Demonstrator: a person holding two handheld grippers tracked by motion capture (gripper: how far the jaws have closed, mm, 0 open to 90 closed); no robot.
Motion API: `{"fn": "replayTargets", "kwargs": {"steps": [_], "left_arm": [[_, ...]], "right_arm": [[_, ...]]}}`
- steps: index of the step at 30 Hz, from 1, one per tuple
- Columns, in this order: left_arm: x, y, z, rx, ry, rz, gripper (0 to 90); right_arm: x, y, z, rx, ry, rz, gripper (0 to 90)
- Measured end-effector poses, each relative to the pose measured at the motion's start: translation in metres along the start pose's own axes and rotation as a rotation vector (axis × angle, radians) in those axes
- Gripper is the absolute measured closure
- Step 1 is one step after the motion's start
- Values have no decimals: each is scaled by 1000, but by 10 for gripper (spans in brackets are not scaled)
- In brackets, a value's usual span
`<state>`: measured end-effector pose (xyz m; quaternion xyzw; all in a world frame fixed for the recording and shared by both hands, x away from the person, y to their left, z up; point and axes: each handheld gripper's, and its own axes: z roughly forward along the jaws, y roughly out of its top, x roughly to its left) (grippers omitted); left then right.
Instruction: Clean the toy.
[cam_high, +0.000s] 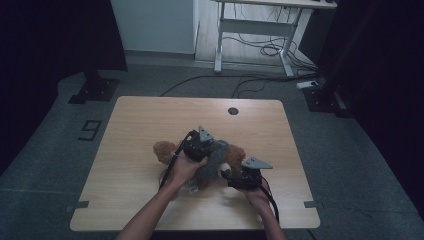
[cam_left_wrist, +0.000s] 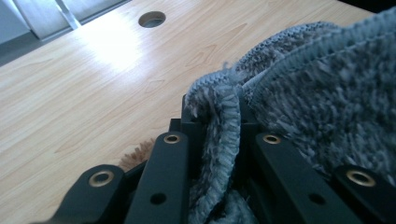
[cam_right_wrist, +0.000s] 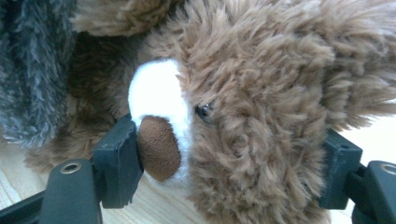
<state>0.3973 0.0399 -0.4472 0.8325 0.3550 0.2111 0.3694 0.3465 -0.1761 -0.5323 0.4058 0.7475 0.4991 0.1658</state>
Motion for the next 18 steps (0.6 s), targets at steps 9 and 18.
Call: {"fn": "replayTargets", "kwargs": {"steps": [9, 18], "left_arm": [[39, -34, -25, -10, 72, -51, 801], [71, -72, -47, -14, 92, -138, 802]], "right_arm": [[3, 0, 0, -1, -5, -15, 251], [3, -1, 0, -6, -8, -13, 250]]}}
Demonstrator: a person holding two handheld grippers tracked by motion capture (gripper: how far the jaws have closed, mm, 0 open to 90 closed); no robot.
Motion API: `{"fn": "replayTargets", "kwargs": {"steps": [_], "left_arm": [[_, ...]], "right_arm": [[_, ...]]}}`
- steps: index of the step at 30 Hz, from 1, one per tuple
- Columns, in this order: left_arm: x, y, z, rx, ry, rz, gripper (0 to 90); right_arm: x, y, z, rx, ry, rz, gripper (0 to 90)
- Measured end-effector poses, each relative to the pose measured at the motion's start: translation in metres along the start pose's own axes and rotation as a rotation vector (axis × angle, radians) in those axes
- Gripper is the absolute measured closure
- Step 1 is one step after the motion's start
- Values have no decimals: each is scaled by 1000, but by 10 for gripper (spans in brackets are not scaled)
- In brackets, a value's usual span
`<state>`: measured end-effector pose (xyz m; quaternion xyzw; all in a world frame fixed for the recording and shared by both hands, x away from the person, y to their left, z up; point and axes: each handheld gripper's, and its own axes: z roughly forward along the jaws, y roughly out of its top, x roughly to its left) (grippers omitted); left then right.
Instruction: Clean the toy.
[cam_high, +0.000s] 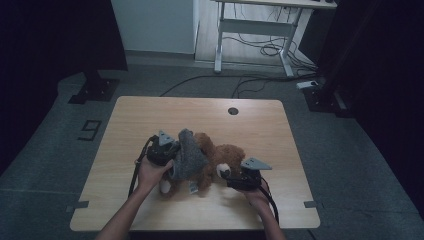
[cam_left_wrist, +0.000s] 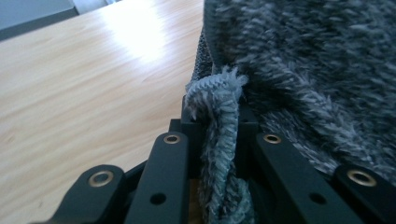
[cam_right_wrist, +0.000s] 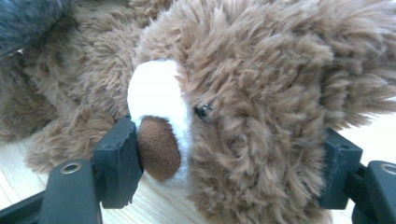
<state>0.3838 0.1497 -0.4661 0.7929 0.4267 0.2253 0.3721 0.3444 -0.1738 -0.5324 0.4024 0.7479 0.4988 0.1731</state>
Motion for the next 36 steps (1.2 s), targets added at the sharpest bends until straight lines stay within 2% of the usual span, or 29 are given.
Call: {"fn": "replayTargets", "kwargs": {"steps": [5, 9, 11, 13, 16, 20, 25, 29, 31, 33, 34, 36], "left_arm": [[21, -23, -2, 24, 9, -56, 801], [32, -39, 0, 40, 16, -100, 802], [36, -42, -1, 45, 17, -119, 802], [36, -38, -7, 31, 20, -123, 802], [24, -21, -17, -5, 40, -64, 802], [5, 4, -21, -42, 13, -9, 800], [-30, 31, -4, -64, -65, 20, 799], [-60, 48, 10, -66, -99, 63, 796], [-70, 52, 17, -59, -98, 81, 793], [-76, 52, 24, -42, -60, 116, 792], [-78, 50, 29, -32, -38, 130, 791], [-73, 45, 31, -26, -30, 128, 792]], "right_arm": [[0, 0, 0, -4, 3, -1, 250], [0, 0, 0, -3, 6, -2, 250], [0, 0, 0, -2, 6, 0, 250], [0, 0, 0, -3, 5, 2, 250], [-2, 1, -1, 4, 10, 8, 250], [-2, 1, -1, 5, 9, 13, 249], [-2, 1, -1, 5, 10, 17, 249], [-3, 1, 0, 9, 14, 19, 249], [-3, 1, 0, 9, 15, 20, 248], [-3, 1, 0, 9, 14, 21, 248], [-4, 1, 0, 9, 14, 22, 248], [-3, 2, 0, 11, 14, 21, 248]]}}
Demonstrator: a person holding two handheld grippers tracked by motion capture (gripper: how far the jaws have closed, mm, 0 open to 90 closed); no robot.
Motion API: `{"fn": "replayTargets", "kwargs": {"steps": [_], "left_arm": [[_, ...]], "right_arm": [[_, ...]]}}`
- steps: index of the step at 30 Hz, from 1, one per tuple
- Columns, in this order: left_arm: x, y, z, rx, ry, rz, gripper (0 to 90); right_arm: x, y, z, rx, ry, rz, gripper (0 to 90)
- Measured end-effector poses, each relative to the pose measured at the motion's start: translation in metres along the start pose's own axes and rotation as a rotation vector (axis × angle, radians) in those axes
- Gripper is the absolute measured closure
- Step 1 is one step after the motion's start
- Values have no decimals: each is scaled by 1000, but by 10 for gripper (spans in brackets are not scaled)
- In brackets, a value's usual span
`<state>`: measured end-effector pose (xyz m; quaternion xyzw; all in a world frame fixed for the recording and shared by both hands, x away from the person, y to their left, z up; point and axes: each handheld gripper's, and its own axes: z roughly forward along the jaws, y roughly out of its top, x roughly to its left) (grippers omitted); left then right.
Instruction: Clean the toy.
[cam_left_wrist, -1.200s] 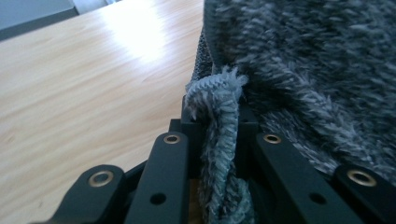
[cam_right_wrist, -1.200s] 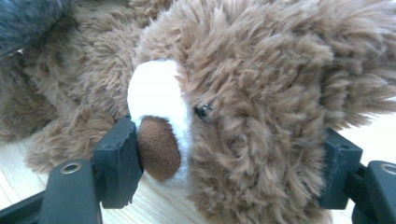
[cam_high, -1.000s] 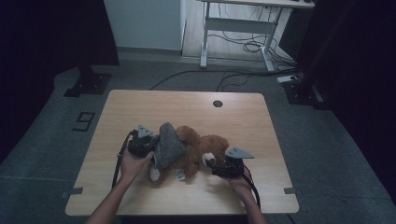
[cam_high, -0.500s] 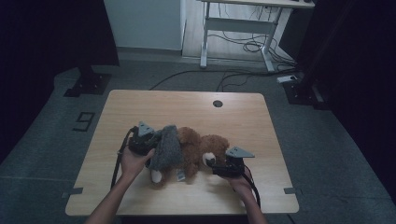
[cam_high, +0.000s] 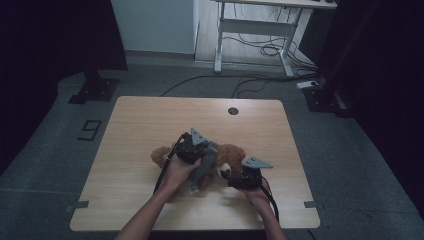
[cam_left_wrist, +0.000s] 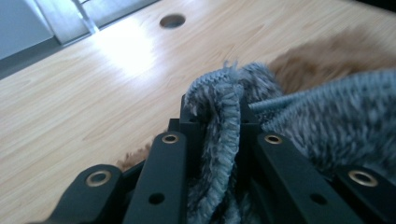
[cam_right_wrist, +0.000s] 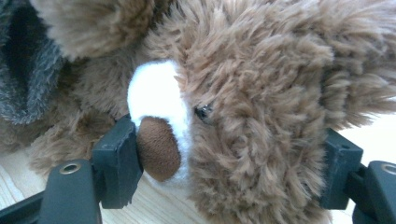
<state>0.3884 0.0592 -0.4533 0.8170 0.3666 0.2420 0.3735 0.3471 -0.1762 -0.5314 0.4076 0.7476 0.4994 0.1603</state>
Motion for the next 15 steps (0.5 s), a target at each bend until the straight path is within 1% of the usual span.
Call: {"fn": "replayTargets", "kwargs": {"steps": [4, 7, 8, 12, 15], "left_arm": [[17, -12, -9, 0, 10, -29, 792], [29, -23, -21, -8, 51, -31, 792], [34, -28, -25, -10, 59, -38, 793], [53, -50, -36, -5, 76, -86, 794], [71, -72, -41, 8, 72, -145, 795]], "right_arm": [[2, 0, 0, 0, -6, -10, 248], [2, 0, 0, 1, -7, -11, 248], [2, 0, 0, -1, -7, -10, 248], [2, 0, 0, -1, -7, -9, 248], [2, 0, 0, 0, -8, -11, 248]]}}
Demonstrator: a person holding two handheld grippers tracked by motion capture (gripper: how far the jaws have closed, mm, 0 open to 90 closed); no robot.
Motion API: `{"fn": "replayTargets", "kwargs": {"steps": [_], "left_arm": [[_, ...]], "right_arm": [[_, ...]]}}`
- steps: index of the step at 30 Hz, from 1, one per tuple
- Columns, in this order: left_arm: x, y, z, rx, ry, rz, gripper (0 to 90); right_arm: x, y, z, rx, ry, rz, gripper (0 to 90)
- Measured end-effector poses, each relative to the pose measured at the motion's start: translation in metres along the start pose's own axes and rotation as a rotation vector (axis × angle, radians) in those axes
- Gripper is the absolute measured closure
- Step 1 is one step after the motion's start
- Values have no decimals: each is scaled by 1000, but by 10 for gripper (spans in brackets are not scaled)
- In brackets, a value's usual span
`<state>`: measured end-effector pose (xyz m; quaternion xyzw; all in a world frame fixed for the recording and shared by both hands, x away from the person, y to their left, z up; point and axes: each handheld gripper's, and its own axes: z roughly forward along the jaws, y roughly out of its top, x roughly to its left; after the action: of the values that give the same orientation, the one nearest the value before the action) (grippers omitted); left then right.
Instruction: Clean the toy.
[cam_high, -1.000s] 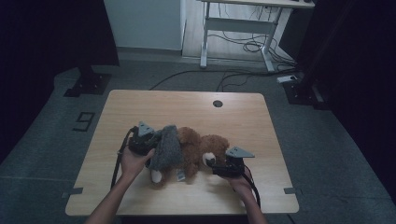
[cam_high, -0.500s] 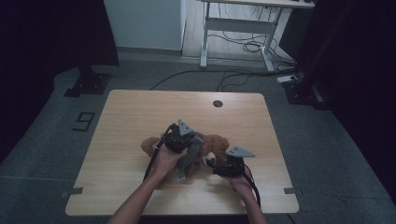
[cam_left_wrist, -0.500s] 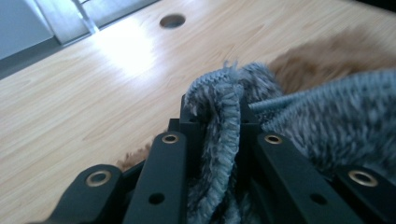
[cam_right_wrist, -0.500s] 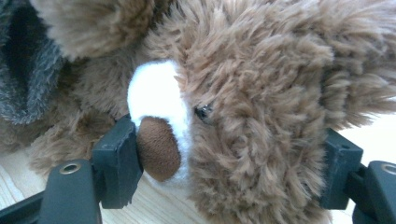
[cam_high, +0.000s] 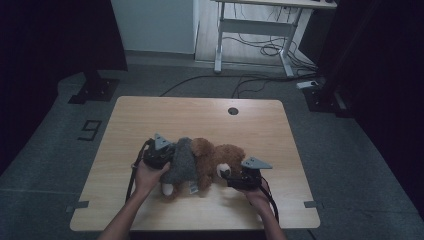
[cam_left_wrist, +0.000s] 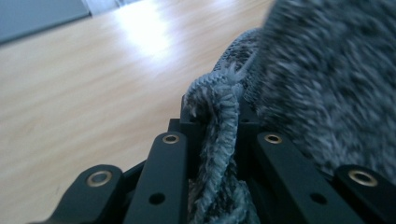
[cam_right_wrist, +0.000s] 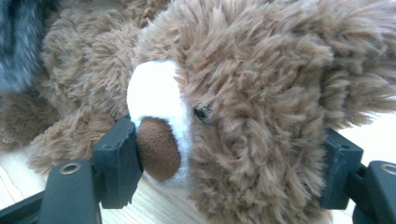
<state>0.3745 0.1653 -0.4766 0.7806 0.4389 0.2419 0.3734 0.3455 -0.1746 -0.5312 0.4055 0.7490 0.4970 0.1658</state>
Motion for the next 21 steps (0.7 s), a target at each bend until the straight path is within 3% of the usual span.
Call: {"fn": "replayTargets", "kwargs": {"steps": [7, 9, 12, 15, 18, 21], "left_arm": [[22, -26, 0, 49, 33, -43, 797], [26, -28, -3, 67, 42, -40, 797], [29, -21, -15, 47, 41, -45, 797], [20, -4, -25, 16, 49, -6, 796], [-1, 20, -28, -12, 44, 59, 795], [-24, 40, -21, -22, 10, 106, 795]], "right_arm": [[0, 0, 0, 1, 0, -1, 248], [0, 0, 0, 1, 0, -1, 247], [0, 0, 0, 0, 1, 5, 247], [-2, 0, 0, 0, 6, 13, 247], [-2, 0, 0, 0, 5, 18, 247], [-2, 0, 0, 0, 5, 18, 247]]}}
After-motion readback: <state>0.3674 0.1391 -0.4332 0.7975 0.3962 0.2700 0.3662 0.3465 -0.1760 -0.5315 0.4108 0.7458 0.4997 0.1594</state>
